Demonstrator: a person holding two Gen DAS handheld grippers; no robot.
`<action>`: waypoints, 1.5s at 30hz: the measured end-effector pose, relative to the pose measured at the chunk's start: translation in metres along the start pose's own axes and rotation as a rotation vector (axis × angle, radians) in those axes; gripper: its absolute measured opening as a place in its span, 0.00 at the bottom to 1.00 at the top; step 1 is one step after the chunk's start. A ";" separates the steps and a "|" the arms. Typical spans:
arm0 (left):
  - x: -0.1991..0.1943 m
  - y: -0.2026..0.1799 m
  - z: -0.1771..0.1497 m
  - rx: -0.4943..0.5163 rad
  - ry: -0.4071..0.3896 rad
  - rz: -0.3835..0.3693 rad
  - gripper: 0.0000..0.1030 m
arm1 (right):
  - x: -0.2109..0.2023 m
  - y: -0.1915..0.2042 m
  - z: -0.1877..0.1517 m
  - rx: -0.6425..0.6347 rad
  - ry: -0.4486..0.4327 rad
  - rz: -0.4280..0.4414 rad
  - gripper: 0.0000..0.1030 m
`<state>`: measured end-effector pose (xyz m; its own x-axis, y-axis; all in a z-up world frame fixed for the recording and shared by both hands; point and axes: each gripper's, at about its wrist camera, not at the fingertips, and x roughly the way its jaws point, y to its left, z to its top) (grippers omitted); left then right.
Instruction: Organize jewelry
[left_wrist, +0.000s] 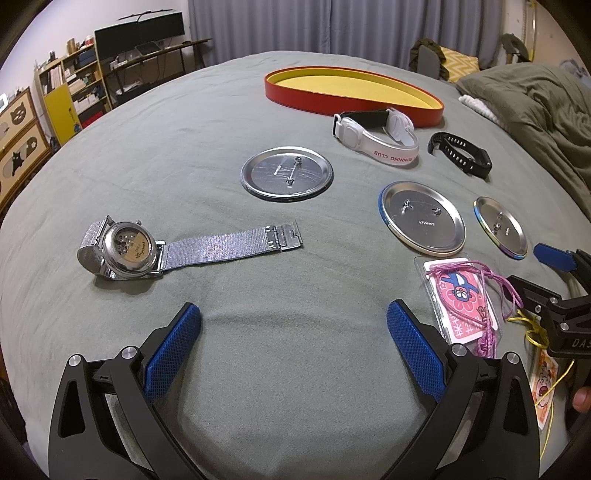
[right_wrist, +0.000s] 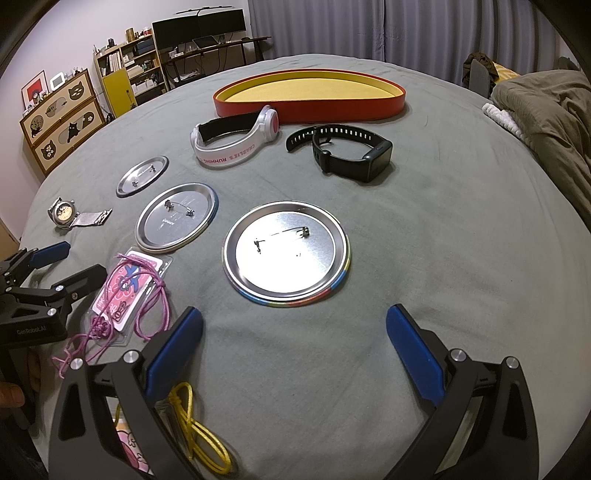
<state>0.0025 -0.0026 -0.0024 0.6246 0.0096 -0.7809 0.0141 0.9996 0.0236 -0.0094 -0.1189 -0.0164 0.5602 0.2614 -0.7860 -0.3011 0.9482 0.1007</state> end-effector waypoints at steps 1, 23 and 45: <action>0.000 0.000 0.000 0.000 0.000 0.000 0.95 | 0.000 0.000 0.000 0.000 0.000 0.000 0.93; -0.001 -0.002 0.001 0.007 0.004 0.008 0.95 | -0.001 -0.001 0.005 -0.004 0.029 -0.005 0.93; -0.022 -0.001 0.021 -0.020 0.031 -0.027 0.95 | 0.001 -0.006 0.027 0.033 0.152 0.019 0.93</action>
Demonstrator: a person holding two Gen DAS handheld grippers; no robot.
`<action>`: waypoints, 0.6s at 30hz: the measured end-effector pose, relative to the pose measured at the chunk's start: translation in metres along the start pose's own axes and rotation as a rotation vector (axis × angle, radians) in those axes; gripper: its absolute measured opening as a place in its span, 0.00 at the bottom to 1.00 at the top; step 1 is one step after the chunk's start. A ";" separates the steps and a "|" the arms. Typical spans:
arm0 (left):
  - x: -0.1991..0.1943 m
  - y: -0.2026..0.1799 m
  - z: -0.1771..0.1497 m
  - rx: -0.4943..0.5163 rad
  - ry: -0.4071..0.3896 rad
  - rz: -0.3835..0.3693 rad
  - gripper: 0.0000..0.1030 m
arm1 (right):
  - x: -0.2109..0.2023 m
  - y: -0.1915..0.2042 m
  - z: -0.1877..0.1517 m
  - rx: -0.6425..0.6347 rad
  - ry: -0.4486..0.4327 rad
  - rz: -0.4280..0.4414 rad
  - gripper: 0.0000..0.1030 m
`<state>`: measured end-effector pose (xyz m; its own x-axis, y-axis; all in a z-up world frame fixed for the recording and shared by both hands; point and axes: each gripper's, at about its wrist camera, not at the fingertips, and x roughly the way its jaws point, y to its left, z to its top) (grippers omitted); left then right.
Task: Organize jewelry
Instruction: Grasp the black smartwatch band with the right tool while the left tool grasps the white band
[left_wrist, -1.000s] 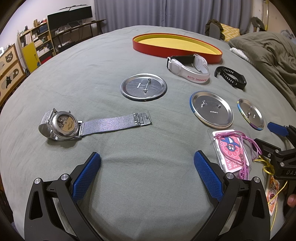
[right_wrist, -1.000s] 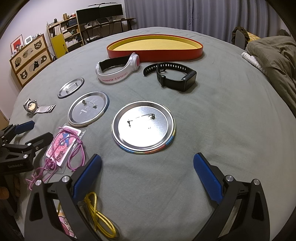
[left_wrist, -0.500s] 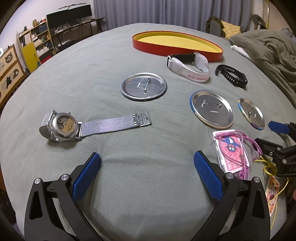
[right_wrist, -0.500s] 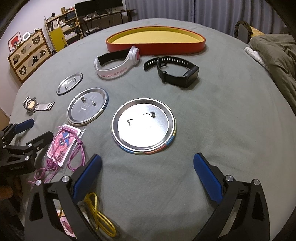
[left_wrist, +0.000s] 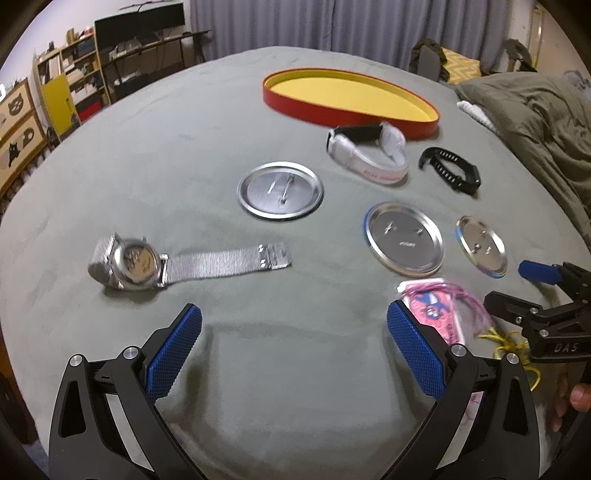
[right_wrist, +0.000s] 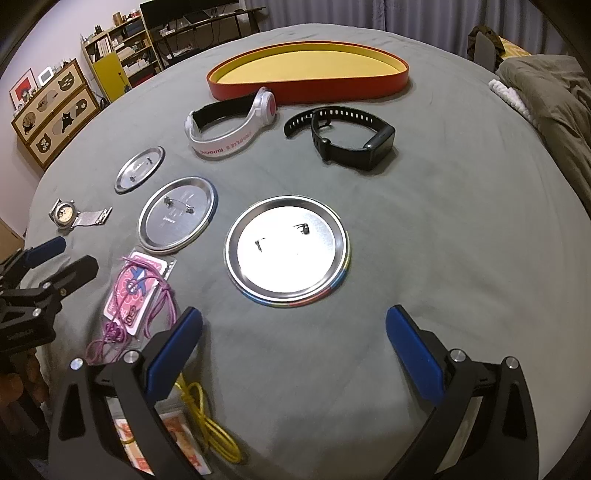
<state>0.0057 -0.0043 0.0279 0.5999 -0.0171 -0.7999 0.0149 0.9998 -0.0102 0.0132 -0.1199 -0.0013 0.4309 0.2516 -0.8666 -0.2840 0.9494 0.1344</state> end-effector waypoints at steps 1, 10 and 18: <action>-0.003 -0.001 0.002 0.006 -0.007 0.002 0.95 | -0.001 0.000 0.001 0.003 0.002 -0.002 0.93; -0.024 -0.010 0.066 0.067 -0.101 -0.012 0.95 | -0.050 0.004 0.062 -0.058 -0.163 -0.130 0.93; 0.026 -0.007 0.131 0.052 -0.026 -0.033 0.95 | -0.029 -0.023 0.126 -0.022 -0.155 -0.162 0.93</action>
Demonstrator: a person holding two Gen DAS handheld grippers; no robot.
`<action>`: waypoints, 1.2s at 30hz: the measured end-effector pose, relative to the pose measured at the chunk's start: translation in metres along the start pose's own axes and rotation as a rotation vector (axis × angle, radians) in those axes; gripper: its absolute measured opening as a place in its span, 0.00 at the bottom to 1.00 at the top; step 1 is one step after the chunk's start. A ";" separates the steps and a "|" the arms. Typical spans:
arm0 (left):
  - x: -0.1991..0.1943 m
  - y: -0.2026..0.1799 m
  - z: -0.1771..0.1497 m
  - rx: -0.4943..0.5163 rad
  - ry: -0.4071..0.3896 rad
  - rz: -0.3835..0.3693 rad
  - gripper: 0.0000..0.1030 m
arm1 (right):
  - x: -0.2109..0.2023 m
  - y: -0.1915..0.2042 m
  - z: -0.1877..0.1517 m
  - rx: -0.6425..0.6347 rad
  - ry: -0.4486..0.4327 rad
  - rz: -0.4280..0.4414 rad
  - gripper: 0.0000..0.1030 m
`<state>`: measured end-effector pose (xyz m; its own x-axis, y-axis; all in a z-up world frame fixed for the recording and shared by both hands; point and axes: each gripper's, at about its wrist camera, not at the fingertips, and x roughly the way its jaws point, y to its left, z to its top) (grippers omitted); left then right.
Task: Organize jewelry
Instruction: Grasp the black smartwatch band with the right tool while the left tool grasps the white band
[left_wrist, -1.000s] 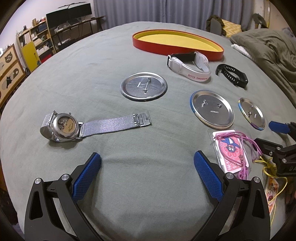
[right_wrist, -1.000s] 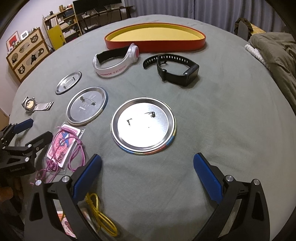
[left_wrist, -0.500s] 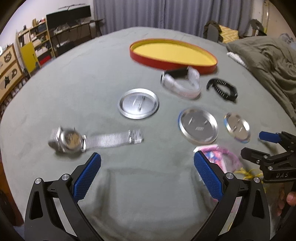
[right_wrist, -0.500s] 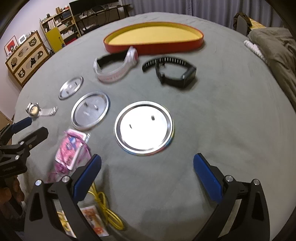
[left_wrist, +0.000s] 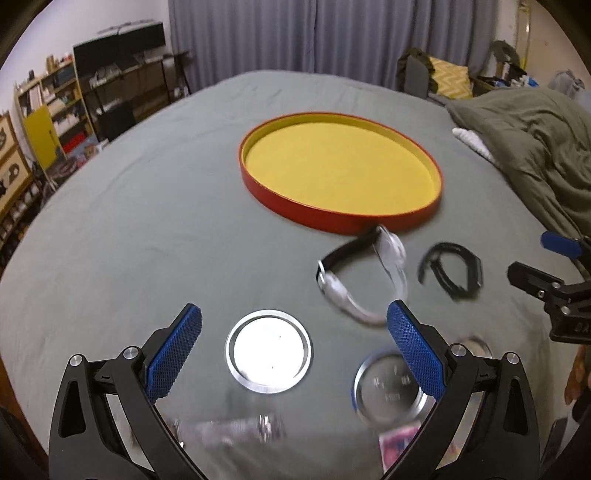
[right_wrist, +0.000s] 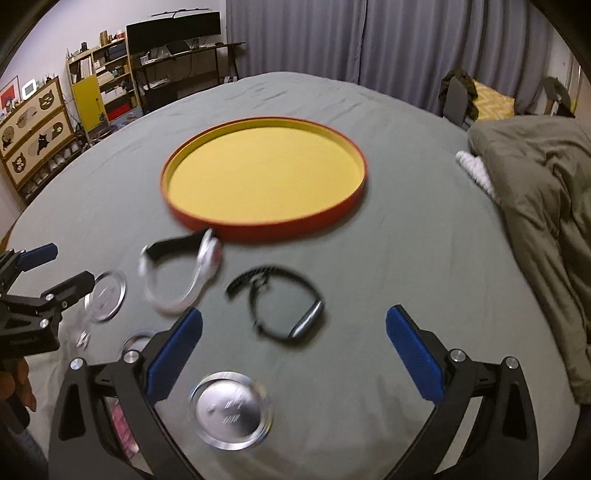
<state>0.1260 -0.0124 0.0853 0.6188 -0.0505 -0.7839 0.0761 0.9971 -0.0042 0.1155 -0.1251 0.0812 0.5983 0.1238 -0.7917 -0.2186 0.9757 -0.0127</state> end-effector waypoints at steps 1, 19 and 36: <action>0.007 0.000 0.004 -0.002 0.011 -0.003 0.95 | 0.006 -0.001 0.003 0.005 0.008 0.002 0.93; 0.107 -0.028 0.022 0.108 0.200 -0.027 0.95 | 0.077 -0.022 -0.002 0.022 0.150 -0.040 0.85; 0.094 -0.015 0.020 0.141 0.188 -0.089 0.19 | 0.084 -0.022 -0.006 0.111 0.177 0.094 0.15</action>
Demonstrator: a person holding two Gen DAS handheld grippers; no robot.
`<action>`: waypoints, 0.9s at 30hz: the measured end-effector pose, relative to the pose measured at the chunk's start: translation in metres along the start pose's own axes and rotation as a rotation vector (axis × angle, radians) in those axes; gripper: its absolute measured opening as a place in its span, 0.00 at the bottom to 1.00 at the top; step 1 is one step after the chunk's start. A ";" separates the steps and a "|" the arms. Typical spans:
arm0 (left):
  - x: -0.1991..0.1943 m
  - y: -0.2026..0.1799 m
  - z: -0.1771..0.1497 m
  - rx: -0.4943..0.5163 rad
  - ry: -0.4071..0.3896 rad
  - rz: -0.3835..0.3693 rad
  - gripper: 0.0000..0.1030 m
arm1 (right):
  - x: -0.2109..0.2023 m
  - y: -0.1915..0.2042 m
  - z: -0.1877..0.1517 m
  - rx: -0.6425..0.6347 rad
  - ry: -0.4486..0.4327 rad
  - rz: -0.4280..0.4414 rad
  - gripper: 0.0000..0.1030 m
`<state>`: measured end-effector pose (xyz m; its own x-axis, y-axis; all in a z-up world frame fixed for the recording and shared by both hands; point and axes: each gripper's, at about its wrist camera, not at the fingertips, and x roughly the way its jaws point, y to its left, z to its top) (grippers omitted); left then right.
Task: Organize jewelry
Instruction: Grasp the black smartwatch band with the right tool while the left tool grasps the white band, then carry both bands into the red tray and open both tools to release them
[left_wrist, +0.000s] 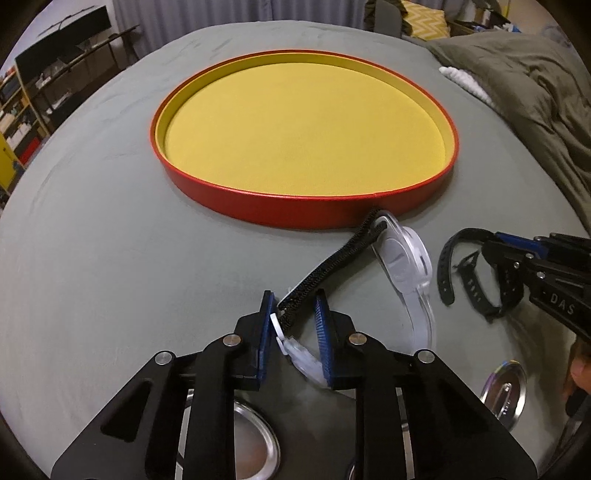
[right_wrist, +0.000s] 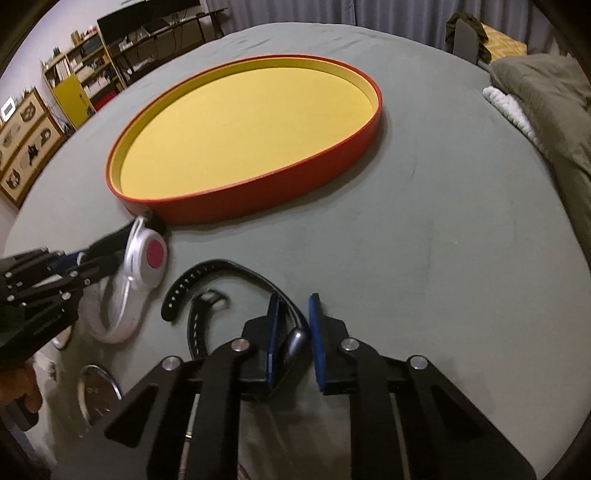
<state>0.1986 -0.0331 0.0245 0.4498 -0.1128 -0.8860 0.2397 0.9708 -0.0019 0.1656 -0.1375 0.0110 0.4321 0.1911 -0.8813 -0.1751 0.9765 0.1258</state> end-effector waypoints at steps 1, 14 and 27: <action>0.000 -0.001 0.002 0.001 0.002 -0.004 0.17 | -0.001 -0.001 0.000 0.005 -0.004 0.009 0.15; -0.055 0.001 0.002 0.024 -0.111 -0.044 0.12 | -0.043 0.005 0.011 -0.002 -0.111 0.039 0.14; -0.110 0.026 0.093 -0.010 -0.230 -0.030 0.12 | -0.102 0.028 0.109 -0.059 -0.298 0.033 0.14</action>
<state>0.2349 -0.0154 0.1648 0.6270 -0.1860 -0.7565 0.2483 0.9681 -0.0323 0.2130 -0.1187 0.1541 0.6643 0.2523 -0.7036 -0.2405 0.9634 0.1184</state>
